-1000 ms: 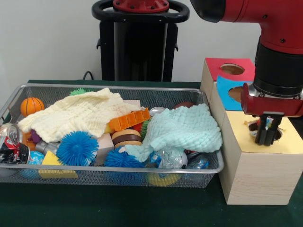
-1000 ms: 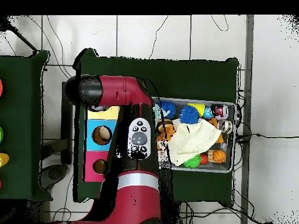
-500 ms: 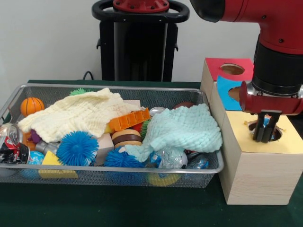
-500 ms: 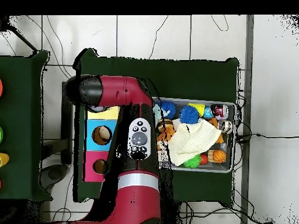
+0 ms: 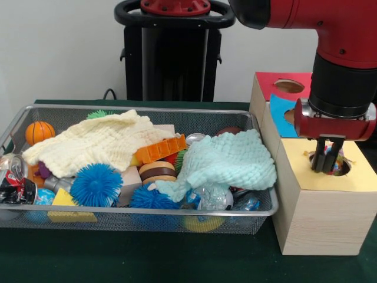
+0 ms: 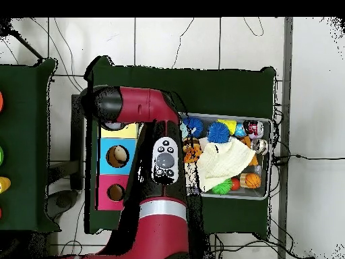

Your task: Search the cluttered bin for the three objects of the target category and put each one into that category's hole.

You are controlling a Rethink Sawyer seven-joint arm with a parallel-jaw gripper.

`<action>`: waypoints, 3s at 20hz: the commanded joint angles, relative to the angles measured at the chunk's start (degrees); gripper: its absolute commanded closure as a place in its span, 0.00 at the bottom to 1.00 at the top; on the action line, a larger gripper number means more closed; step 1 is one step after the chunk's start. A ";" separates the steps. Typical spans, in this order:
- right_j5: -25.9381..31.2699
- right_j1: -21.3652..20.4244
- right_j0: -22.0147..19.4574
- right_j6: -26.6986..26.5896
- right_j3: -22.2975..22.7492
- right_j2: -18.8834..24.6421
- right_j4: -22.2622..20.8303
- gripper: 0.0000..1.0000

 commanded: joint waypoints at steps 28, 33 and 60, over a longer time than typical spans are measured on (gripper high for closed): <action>2.19 2.86 1.20 11.22 6.50 3.96 6.49 1.00; 1.96 4.93 2.45 13.07 3.03 1.83 5.46 1.00; 5.56 10.17 5.41 15.34 -4.83 -5.23 6.03 1.00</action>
